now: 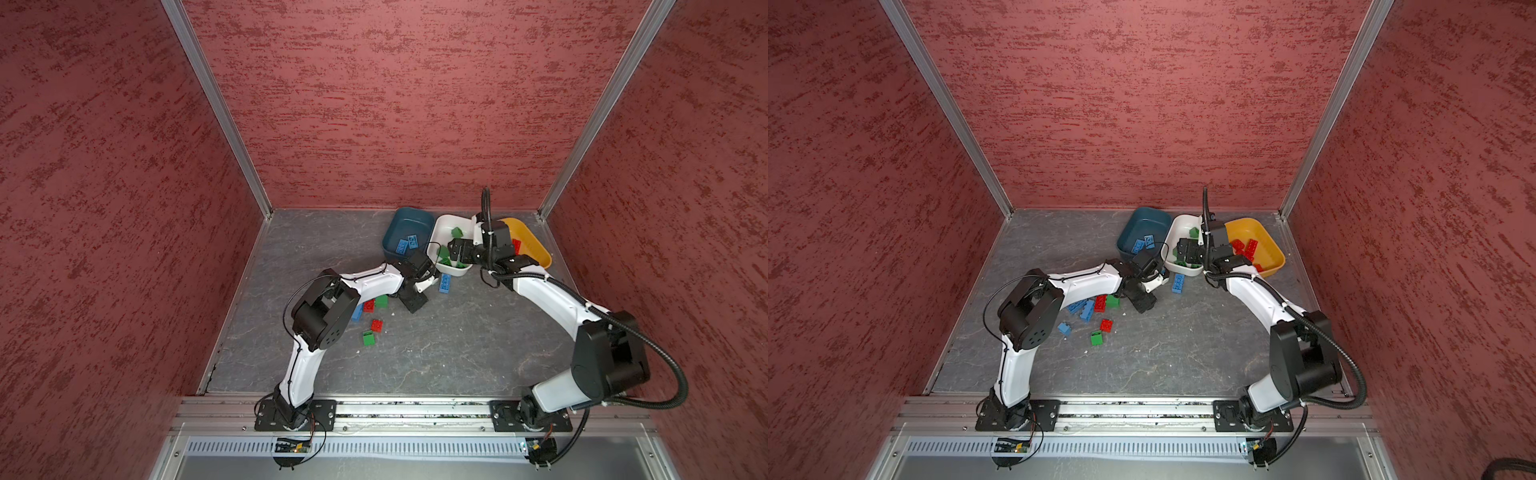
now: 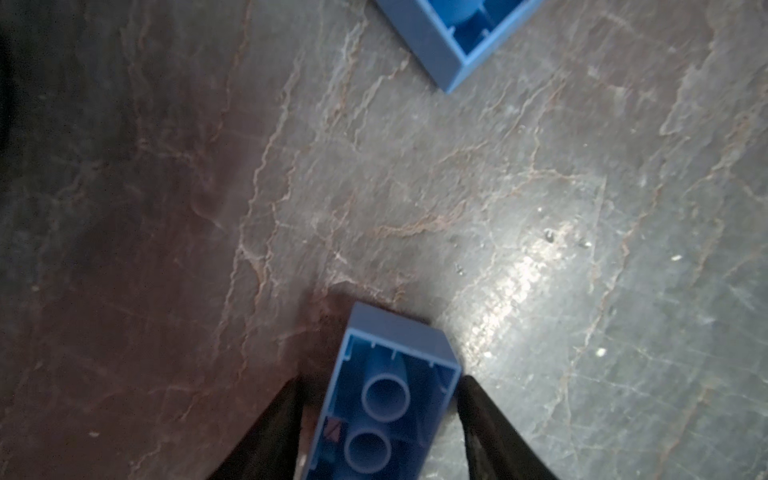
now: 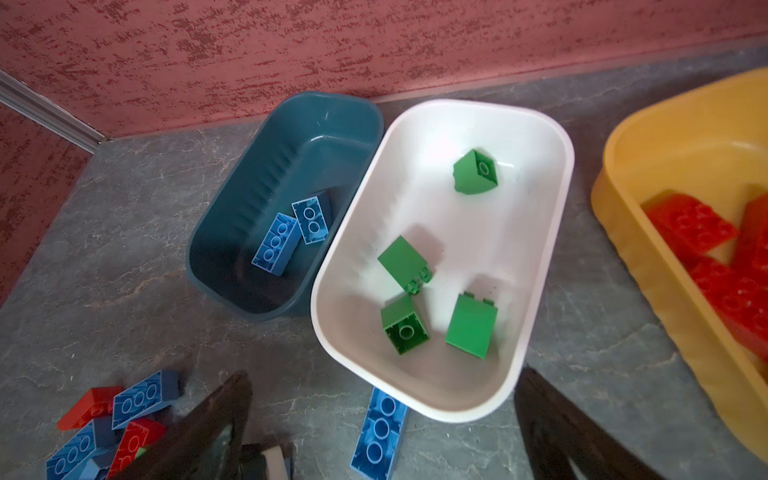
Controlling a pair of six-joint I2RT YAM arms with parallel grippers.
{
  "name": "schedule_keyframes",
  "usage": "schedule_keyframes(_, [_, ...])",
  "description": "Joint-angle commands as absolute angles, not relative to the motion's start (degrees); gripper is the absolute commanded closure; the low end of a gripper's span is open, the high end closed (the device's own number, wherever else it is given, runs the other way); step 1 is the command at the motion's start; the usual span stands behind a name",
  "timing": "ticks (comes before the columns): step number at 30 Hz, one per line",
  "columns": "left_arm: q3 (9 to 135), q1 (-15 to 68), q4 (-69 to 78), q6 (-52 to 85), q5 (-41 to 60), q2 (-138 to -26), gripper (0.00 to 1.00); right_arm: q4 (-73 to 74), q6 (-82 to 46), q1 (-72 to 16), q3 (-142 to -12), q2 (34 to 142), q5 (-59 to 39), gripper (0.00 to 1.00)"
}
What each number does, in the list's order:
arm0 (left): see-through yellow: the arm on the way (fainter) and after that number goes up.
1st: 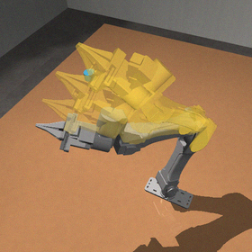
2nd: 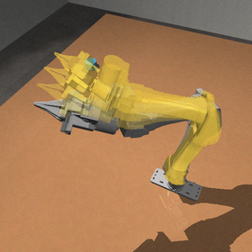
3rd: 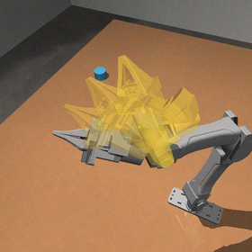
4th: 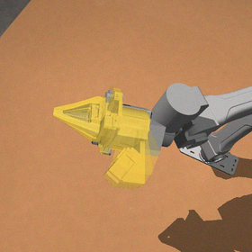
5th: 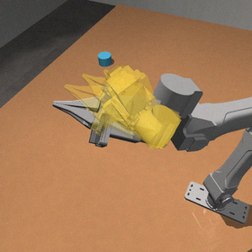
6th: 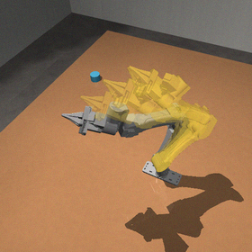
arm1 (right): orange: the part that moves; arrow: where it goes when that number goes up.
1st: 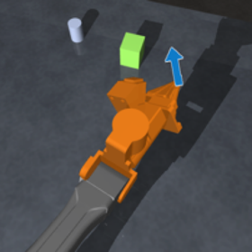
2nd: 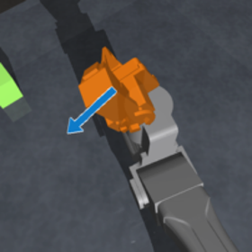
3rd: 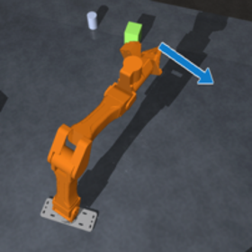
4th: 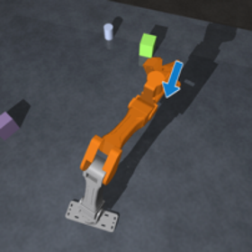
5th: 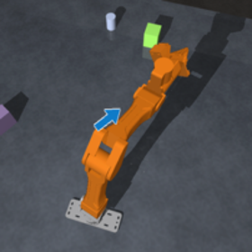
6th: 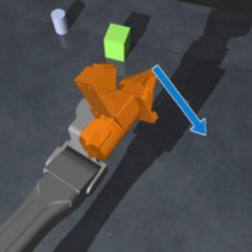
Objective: Sort the legos into containers by color
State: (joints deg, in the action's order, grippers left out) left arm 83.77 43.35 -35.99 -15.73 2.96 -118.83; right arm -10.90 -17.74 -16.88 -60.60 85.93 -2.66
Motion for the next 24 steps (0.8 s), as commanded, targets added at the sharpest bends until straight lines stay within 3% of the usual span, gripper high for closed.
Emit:
schedule_keyframes(1, [82.6,43.7,-36.5,-14.4,4.2,-119.4,0.46,-8.0,-21.6,-16.7,-57.9,83.6,-3.0,0.01])
schedule_keyframes(7, [82.1,43.9,-35.7,-13.4,3.3,-118.9,0.56,-5.6,-24.5,-16.7,-54.3,80.6,-2.9,0.01])
schedule_keyframes(21, [78.7,40.7,-28.3,-6.9,6.3,-111.9,1.0,-4.4,-24.7,-16.7,-53.8,80.7,-3.1,0.01])
schedule_keyframes(24, [78.1,38.8,-25.5,-4.5,7.9,-109.5,1.0,-4.4,-24.8,-16.7,-53.3,80.3,-3.0,0.01])
